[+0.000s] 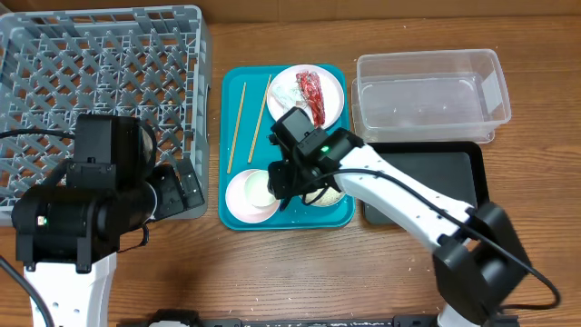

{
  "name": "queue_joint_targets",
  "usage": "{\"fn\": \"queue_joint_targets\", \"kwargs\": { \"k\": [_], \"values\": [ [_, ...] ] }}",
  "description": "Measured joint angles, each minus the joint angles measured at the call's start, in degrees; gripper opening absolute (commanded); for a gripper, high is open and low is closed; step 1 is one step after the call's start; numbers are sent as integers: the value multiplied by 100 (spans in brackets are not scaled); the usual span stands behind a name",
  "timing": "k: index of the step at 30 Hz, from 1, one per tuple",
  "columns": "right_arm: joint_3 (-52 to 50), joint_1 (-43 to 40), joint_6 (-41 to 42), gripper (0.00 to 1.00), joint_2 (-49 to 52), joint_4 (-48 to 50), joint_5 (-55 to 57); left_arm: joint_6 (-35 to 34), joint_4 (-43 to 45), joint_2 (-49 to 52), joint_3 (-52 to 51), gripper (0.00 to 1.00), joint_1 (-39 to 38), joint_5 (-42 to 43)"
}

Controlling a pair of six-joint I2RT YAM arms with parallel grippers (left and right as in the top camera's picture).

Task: Sort waste into correct bins and load items into the dishwasher
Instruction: 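Reach the right gripper to the white cup on the teal tray and grasp it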

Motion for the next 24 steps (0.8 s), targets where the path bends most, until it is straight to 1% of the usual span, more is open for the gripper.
{"fn": "queue_joint_targets", "kwargs": {
  "k": [5,9,11,20,21,22,24],
  "values": [
    [0,37,57,34,66,66,304,0,-50,9,0,100,0,-39],
    [0,48,63,33,66,146,455,0,-68,9,0,100,0,-39],
    [0,68,63,28,66,210,498,0,-66,9,0,100,0,-39],
    [-7,118,92,28,131,358,577,0,-66,7,-2,100,0,-39],
    [-7,118,105,24,146,365,575,0,-66,9,0,100,0,-39],
    [-7,118,101,16,166,363,579,0,-66,9,0,100,0,-37],
    [-7,118,138,6,264,334,581,0,-68,9,0,100,0,-39]
  ]
}}
